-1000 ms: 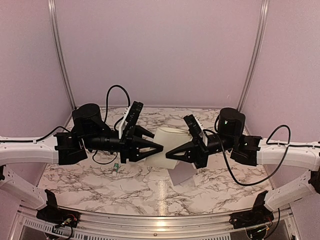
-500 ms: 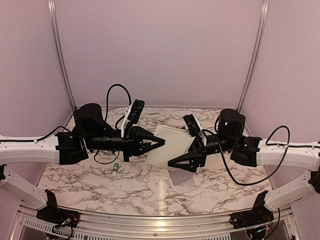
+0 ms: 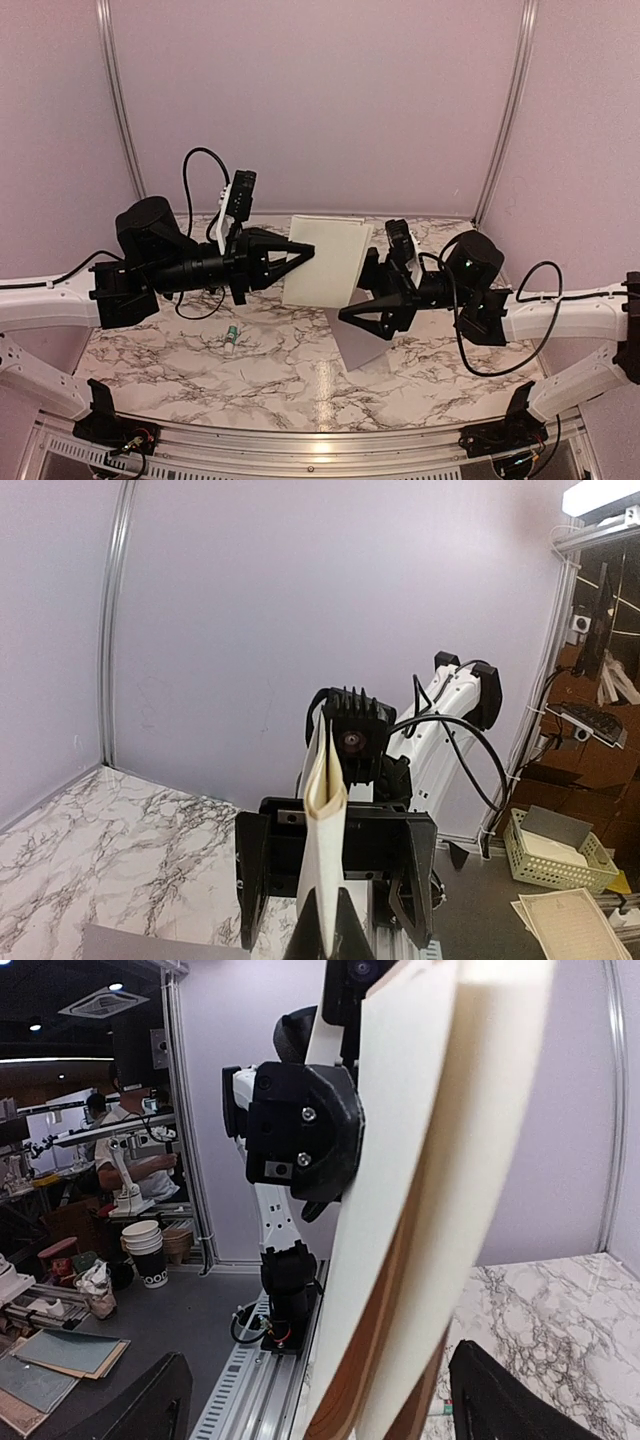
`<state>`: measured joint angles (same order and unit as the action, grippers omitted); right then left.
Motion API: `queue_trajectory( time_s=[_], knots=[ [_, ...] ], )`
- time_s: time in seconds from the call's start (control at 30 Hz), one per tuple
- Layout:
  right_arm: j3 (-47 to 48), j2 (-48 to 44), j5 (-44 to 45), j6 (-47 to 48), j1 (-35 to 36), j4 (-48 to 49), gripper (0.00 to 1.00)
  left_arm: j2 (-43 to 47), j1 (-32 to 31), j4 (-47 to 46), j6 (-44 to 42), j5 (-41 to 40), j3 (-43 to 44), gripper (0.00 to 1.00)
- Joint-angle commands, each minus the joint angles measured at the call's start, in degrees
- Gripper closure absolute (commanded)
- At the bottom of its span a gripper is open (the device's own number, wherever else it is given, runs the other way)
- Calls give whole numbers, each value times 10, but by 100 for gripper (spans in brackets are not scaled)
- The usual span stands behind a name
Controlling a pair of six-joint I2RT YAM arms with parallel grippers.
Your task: Place the letter into the envelope and seal it
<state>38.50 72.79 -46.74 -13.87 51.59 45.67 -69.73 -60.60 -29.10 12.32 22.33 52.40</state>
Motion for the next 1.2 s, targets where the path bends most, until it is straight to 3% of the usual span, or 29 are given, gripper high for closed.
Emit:
queue_trajectory(
  time_s=[0.0, 0.17, 0.53, 0.83, 1.03, 1.17],
  knots=[
    [-19, -5, 30, -44, 4, 126, 16, 33, -2, -51, 10, -30, -17, 100],
    [-20, 13, 38, -74, 4, 208, 16, 43, -2, -78, 22, -35, -29, 100],
    [42, 72, 30, -114, 4, 223, 28, 38, -2, -95, 22, -25, -30, 100],
    [68, 111, 21, -142, 4, 237, 55, 36, -2, -98, 11, -32, -39, 100],
    [75, 118, 20, -148, 4, 244, 58, 36, -2, -103, 8, -34, -44, 100],
    [80, 123, 14, -152, 4, 246, 70, 35, -2, -105, 6, -40, -45, 100]
  ],
)
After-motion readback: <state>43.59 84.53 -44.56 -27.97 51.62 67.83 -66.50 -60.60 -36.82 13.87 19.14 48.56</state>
